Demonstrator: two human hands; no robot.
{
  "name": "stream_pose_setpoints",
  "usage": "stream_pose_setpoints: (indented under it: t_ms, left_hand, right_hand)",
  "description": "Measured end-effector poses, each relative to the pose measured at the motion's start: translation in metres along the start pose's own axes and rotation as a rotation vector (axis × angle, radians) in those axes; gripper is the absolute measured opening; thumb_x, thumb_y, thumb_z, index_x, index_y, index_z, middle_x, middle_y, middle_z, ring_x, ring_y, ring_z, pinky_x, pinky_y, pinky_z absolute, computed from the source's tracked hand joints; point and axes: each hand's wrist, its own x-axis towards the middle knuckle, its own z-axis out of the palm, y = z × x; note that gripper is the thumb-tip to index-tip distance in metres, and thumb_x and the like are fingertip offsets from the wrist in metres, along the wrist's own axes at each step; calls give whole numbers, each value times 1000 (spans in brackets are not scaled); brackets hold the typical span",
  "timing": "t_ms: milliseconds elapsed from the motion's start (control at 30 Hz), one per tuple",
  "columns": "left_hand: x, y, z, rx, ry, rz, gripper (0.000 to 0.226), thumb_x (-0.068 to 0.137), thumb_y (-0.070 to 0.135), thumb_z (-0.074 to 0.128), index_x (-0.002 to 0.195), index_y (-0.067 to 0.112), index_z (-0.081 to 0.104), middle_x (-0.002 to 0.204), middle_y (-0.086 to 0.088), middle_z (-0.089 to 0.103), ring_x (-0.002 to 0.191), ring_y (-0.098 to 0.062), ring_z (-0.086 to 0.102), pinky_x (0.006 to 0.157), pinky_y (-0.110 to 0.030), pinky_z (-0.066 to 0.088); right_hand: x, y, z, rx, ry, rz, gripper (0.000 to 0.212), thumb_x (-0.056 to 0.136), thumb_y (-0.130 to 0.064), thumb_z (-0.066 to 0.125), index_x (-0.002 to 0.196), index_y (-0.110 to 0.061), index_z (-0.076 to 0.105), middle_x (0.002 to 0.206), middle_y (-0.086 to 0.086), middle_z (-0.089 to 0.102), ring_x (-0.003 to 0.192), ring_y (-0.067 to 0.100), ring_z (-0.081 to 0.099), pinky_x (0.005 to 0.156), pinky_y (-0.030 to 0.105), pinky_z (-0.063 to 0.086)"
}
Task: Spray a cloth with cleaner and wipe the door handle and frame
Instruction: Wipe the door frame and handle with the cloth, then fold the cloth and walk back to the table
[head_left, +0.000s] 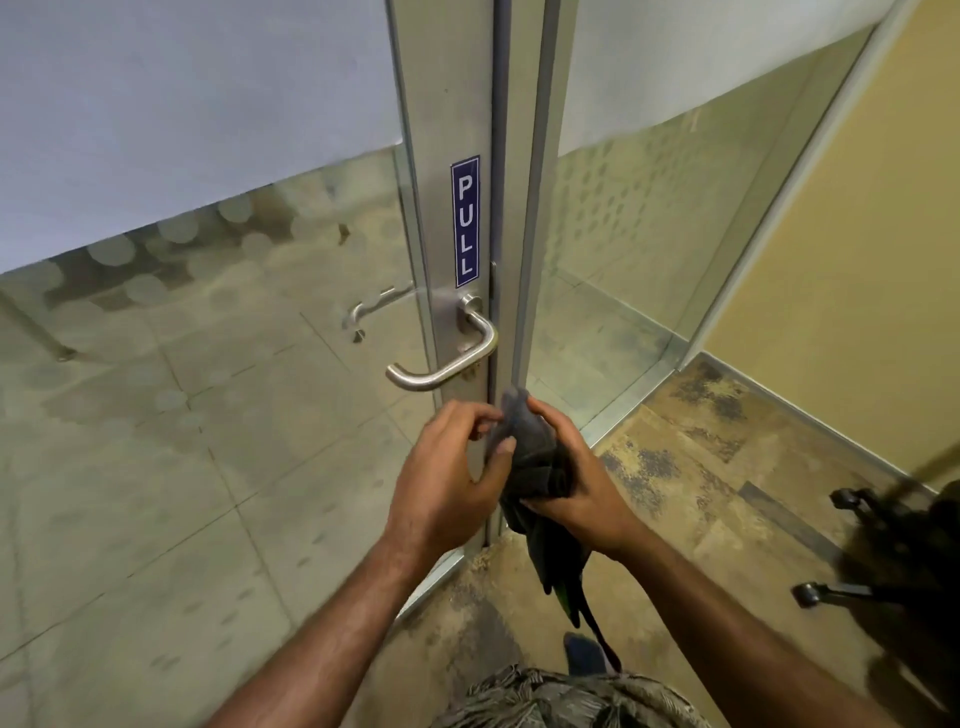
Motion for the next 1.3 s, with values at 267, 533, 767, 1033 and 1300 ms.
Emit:
stream_pose_setpoints:
  t_ms: [267, 533, 767, 1033, 1300]
  left_hand:
    - [15, -5, 12, -493, -376, -496, 70, 78, 83, 54, 98, 19, 73, 93, -5, 76, 80, -12, 74, 73, -26, 62]
    - [16, 7, 35, -200, -351, -356, 39, 95, 35, 70, 130, 20, 59, 113, 2, 66, 96, -10, 59, 75, -16, 46]
    - [21, 18, 27, -110, -445, -61, 39, 102, 18, 59, 140, 23, 55, 129, -3, 67, 113, -12, 61, 94, -23, 43]
    - [43, 46, 5, 97, -640, 222, 33, 102, 26, 56, 130, 43, 51, 124, 9, 66, 110, -12, 61, 94, -39, 54]
    - [49, 53, 18, -137, -511, 167, 35, 97, 24, 68, 130, 23, 56, 121, 4, 68, 113, -10, 63, 101, -36, 52]
  right_hand:
    - [-14, 7, 8, -130, -21, 34, 120, 69, -12, 90, 155, -43, 14, 148, -29, 39, 133, -1, 49, 98, 18, 50]
    - [-26, 3, 8, -245, 21, -44, 124, 65, -32, 93, 158, -32, 11, 158, -10, 27, 143, 6, 37, 112, 25, 42]
    - [-39, 5, -26, -282, -13, 4, 144, 49, -45, 99, 158, -35, 4, 163, -19, 11, 149, -2, 19, 116, 12, 23]
    - [-32, -5, -84, -333, -132, 93, 71, 67, -33, 91, 130, -23, 62, 126, -8, 66, 119, 7, 60, 104, 30, 49]
    - [-40, -11, -104, -134, -87, 109, 31, 86, -8, 76, 115, -7, 66, 108, 11, 72, 102, 23, 69, 88, 38, 59]
